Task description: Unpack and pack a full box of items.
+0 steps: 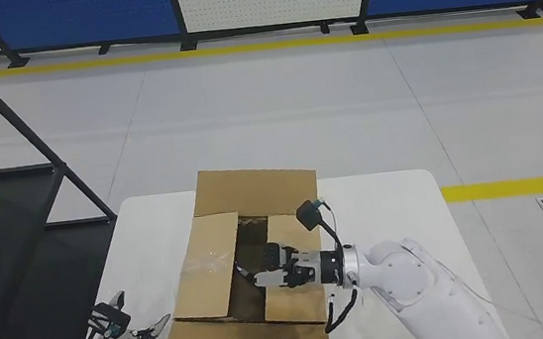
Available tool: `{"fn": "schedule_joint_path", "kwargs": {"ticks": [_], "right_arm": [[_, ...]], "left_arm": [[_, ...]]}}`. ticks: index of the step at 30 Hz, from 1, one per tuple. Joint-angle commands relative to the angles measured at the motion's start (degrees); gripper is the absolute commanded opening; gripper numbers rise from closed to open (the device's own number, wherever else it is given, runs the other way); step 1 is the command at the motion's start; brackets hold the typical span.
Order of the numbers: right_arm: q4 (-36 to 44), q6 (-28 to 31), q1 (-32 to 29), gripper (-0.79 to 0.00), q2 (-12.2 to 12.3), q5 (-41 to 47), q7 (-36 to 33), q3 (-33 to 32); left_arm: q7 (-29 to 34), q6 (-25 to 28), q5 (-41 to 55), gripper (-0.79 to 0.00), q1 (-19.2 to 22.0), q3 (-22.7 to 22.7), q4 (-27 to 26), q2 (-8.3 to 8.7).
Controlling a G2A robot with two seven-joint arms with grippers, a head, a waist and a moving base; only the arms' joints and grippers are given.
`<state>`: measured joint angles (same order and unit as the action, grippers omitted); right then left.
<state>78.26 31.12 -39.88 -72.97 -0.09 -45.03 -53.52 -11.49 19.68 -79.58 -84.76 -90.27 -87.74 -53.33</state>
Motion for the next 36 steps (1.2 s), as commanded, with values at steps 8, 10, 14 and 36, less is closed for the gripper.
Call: {"fn": "schedule_joint_path", "kwargs": {"ticks": [8, 10, 14, 36], "right_arm": [[1.24, -0.50, -1.68, 0.000, 0.22, -0.79, 0.85, -0.71], [1.56, -0.66, -2.12, 0.000, 0.28, -1.08, 1.05, -0.86], [2.09, -1.04, -2.73, 0.000, 0.35, -1.40, 1.31, -1.07], [-0.49, 1.67, -0.57, 0.000, -0.40, 3.80, -2.29, 0.62]], "left_arm": [[-2.23, 0.05, -0.40, 0.000, 9.12, 7.14, 8.31, -1.47], [-2.45, -0.01, -0.25, 0.000, 10.51, 8.36, 9.56, -1.80], [-3.02, -0.04, 0.04, -0.058, 12.30, 9.90, 11.38, -2.30], [-7.00, -2.33, 0.42, -0.465, 7.73, 6.68, 7.10, -2.64]]}}
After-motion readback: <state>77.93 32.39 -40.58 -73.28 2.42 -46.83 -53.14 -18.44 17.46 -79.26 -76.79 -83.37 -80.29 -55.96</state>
